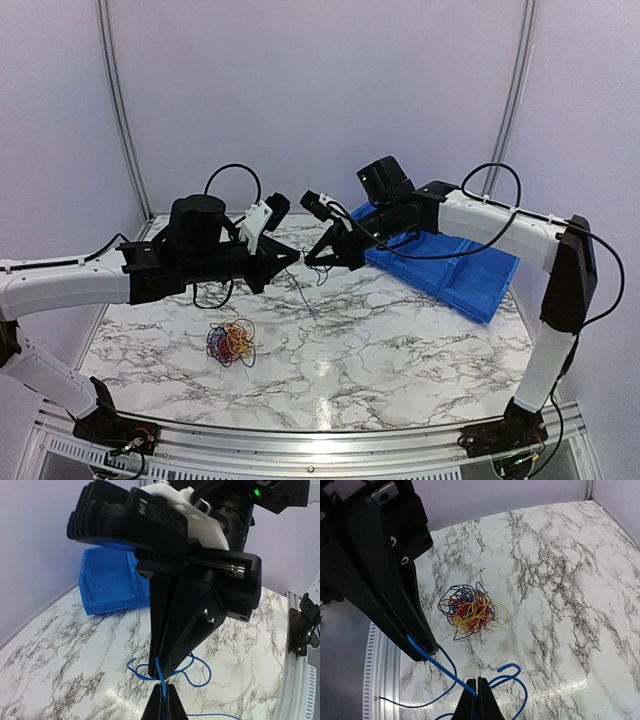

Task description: Untangle the cables

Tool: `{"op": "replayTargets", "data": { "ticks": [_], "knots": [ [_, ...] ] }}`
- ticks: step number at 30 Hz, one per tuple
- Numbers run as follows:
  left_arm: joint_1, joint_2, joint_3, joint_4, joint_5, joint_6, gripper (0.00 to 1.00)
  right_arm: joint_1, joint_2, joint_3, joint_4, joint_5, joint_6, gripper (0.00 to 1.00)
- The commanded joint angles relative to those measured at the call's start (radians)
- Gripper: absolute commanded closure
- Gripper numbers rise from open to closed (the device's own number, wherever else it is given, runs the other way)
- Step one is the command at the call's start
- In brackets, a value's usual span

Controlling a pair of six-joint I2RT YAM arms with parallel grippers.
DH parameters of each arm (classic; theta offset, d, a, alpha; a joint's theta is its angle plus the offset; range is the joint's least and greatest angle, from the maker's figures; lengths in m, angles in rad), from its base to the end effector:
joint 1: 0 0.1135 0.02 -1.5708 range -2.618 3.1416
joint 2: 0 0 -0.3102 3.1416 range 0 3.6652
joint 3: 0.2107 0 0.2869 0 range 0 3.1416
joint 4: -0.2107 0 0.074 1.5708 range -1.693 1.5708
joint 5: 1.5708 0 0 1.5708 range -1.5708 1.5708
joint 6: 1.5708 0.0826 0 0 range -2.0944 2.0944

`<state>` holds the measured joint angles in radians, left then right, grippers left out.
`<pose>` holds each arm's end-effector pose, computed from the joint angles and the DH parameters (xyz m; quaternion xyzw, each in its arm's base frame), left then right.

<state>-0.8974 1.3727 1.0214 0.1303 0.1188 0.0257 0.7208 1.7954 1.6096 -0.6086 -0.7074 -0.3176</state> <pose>0.2388 -0.3151 0.3432 0.3803 0.6813 -0.3053 0.5458 0.3190 0.3517 0.3255 -0.5447 0.6888 0.3852 0.2837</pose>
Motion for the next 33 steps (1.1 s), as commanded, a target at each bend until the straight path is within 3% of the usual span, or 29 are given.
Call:
{"op": "replayTargets", "data": {
  "ticks": [1, 6, 10, 18, 27, 33],
  "knots": [
    [-0.013, -0.097, -0.001, 0.091, -0.061, -0.019, 1.0, -0.133, 0.11, -0.013, 0.023, 0.026, 0.112, 0.96],
    [-0.021, -0.164, -0.019, 0.096, -0.111, -0.02, 1.0, -0.198, 0.18, -0.024, 0.028, 0.062, 0.102, 0.93],
    [-0.02, -0.212, -0.042, 0.113, -0.177, -0.02, 1.0, -0.201, 0.182, -0.072, 0.048, 0.086, 0.077, 0.83],
    [-0.02, -0.226, -0.047, 0.113, -0.212, -0.02, 1.0, -0.202, 0.081, -0.139, 0.075, 0.049, -0.01, 0.87],
    [-0.021, -0.19, -0.063, 0.14, -0.201, -0.076, 1.0, -0.192, -0.157, -0.167, 0.084, -0.137, -0.117, 0.58],
    [-0.021, -0.166, -0.059, 0.159, -0.154, -0.077, 1.0, -0.147, -0.147, -0.08, 0.056, -0.074, -0.145, 0.51]
  ]
}}
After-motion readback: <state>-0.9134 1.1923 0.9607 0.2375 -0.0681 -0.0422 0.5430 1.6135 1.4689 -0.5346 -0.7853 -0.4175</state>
